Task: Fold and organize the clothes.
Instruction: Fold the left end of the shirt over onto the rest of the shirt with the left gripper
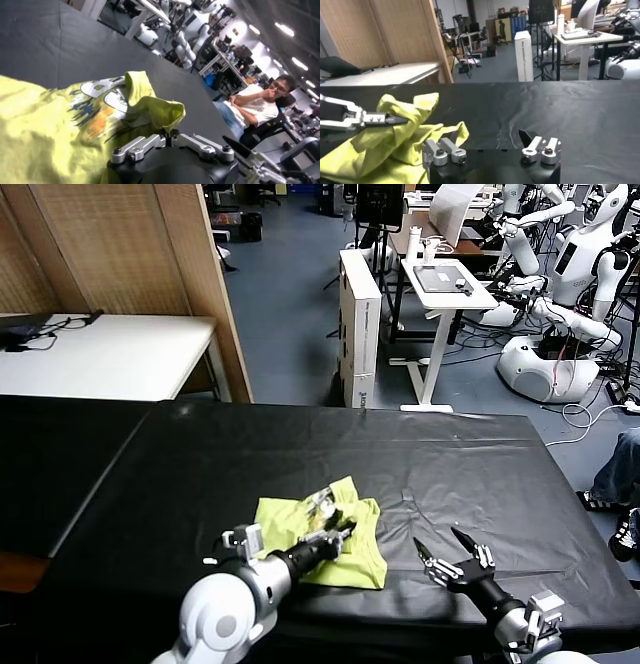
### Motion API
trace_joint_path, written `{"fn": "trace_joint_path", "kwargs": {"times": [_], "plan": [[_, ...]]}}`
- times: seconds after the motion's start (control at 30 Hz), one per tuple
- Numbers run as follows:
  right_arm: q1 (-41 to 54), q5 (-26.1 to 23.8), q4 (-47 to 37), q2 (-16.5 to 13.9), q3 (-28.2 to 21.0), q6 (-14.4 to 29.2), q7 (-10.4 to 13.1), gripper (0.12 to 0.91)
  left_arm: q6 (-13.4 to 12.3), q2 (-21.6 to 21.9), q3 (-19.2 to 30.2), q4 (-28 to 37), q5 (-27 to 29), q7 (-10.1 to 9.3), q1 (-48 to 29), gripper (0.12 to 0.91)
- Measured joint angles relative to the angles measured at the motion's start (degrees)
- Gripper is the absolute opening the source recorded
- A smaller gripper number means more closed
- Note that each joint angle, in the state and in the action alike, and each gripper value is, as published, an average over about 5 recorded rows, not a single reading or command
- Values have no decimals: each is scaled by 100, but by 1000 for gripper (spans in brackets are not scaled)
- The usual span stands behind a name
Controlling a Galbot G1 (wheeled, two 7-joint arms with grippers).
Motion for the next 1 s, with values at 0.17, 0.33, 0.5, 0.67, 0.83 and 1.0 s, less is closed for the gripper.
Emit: {"fn": "trace_joint_path", "kwargs": {"times": [0.17,0.33,0.5,0.67,0.83,1.0], "plan": [[23,2,-7,-42,-37,-4,-1,907,0,-48,18,7,254,103,54,165],[45,12,35,-146,-131,-24,-27,907,0,-164,52,15,478,178,163,361],[133,-12,14,-312,-260,-33,-33,907,0,-345,95,17,593,180,255,665],[265,-74,15,-519,-462,-118,-47,907,0,-486,-7,-81,628,186,326,871],[553,-121,-80,-733,-774,-233,4,907,0,-394,-372,-165,619,240,366,906],[996,-249,-256,-832,-1097,-261,92,907,0,-158,-882,-200,754,399,490,907]]}}
